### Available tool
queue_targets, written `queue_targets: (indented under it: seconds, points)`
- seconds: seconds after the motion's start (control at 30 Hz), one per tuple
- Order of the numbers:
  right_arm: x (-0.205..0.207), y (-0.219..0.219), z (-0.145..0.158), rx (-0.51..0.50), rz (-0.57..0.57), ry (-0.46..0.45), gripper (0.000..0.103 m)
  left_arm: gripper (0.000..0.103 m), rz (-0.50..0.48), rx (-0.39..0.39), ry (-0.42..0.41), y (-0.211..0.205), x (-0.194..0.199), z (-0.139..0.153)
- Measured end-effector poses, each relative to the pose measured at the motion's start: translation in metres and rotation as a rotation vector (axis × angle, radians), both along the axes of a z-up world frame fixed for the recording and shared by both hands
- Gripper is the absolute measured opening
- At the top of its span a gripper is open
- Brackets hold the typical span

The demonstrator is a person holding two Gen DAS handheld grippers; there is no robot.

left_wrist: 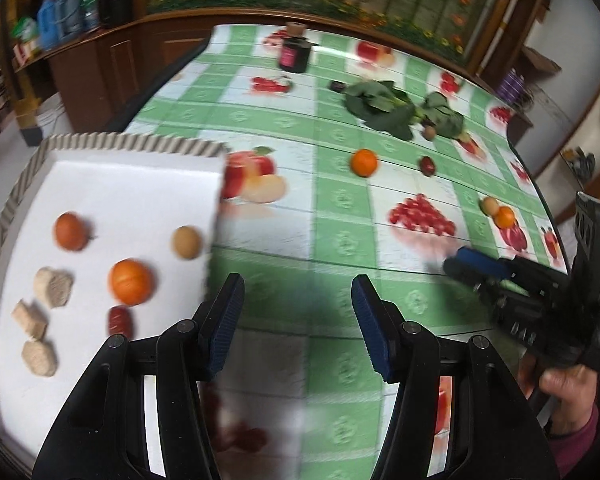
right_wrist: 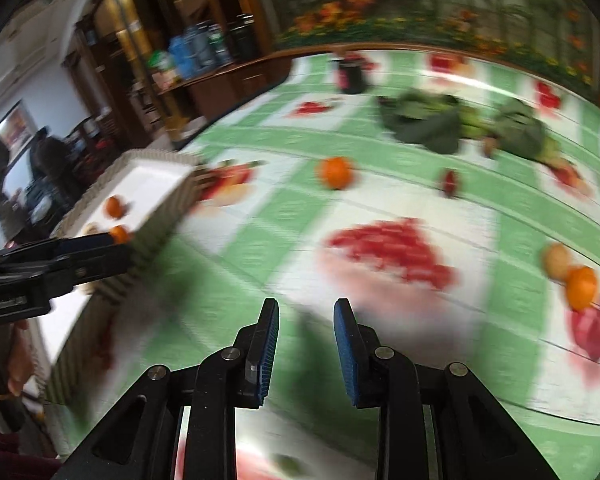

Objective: Organize fruits
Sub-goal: 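Move both grippers back over the fruits on the tablecloth, then grasp a red date with the right gripper while the left grasps an orange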

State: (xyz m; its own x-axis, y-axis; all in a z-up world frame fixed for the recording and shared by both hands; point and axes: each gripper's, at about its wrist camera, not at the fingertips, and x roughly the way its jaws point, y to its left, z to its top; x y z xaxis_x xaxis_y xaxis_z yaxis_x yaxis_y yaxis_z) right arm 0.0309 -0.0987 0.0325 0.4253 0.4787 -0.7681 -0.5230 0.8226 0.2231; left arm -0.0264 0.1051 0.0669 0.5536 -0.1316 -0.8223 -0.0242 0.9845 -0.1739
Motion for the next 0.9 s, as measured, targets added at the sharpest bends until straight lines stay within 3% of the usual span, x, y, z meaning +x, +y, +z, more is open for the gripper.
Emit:
queue_targets:
  seconds: [0.23, 0.4, 0.63, 0.9]
  points:
    - [0.028, -0.077, 0.003, -0.038, -0.164, -0.018, 0.028, 0.056, -0.072, 0.006, 0.006, -0.035, 0.024, 0.003]
    - [0.044, -0.097, 0.014, -0.007, -0.190, -0.030, 0.028, 0.056, -0.084, 0.014, 0.016, -0.046, 0.049, 0.001]
    - [0.078, -0.062, 0.020, 0.026, -0.110, -0.058, 0.028, 0.056, -0.090, 0.065, 0.033, -0.057, 0.088, -0.008]
    - [0.129, -0.018, -0.007, -0.027, -0.074, -0.035, 0.028, 0.056, -0.095, 0.074, 0.041, -0.061, 0.116, -0.016]
